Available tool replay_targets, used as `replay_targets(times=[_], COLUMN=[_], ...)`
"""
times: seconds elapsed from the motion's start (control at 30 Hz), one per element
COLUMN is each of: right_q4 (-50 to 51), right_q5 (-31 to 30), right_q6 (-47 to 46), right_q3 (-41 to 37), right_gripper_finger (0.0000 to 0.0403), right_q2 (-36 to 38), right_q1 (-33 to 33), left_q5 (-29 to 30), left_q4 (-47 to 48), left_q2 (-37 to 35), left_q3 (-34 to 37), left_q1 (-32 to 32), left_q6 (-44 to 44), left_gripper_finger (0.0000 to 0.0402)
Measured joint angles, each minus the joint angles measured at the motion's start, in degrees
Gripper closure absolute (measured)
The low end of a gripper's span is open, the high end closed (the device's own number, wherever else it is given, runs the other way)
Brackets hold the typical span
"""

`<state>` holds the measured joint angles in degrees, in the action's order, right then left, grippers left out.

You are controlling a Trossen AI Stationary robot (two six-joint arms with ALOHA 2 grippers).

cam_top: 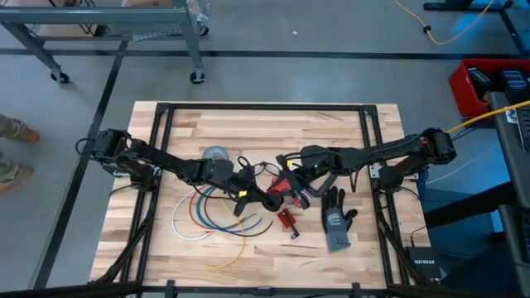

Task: Coil cords
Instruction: Uncoil the red wire from the spool

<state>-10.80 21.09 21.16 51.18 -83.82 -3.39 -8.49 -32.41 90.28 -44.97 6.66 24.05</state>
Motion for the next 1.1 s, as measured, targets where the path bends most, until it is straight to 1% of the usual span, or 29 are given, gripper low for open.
replay_targets(times=[0.23,0.3,0.37,0.5,0.57,0.63,0.77,0.83,0.9,1.1], right_q4=[-0.1,-0.3,-0.7,-3.1,-3.4,-3.0,-0.8,1.6,3.8,5.8], right_q5=[1.6,2.0,2.1,1.9,0.6,-2.5,-10.8,-12.5,-12.3,-6.8], right_q6=[-2.0,-2.1,-2.0,-2.0,-1.7,-1.2,-1.2,-0.2,0.3,-2.7], right_q3=[0.0,0.1,0.1,0.0,-0.1,-0.2,-0.2,-0.2,-0.2,-0.2], right_gripper_finger=[0.0375,0.0392,0.0398,0.0397,0.0399,0.0399,0.0385,0.0376,0.0367,0.0321], right_q2=[-2.1,-2.8,-3.2,-2.8,-2.0,-0.9,1.5,2.4,2.8,2.9], right_q1=[0.0,0.0,0.0,0.0,0.3,0.6,1.0,0.8,0.8,0.8], left_q5=[-0.3,-0.7,-0.7,-0.8,-0.7,-0.8,-2.0,-1.6,-1.4,-1.5], left_q4=[0.7,1.1,1.5,1.2,1.3,1.0,2.2,2.9,2.9,3.1], left_q2=[0.0,0.0,0.0,0.0,-0.1,-0.2,-0.8,-1.2,-1.5,-1.5], left_q3=[0.1,0.1,0.1,0.0,-0.1,-0.3,-0.4,-0.3,-0.3,-0.2], left_q1=[0.0,0.1,0.3,1.3,1.8,2.3,3.0,3.1,3.0,3.1], left_q6=[0.0,0.2,0.2,0.2,1.2,1.6,1.4,1.5,1.3,1.3], left_gripper_finger=[0.0398,0.0398,0.0398,0.0398,0.0398,0.0398,0.0398,0.0398,0.0398,0.0398])
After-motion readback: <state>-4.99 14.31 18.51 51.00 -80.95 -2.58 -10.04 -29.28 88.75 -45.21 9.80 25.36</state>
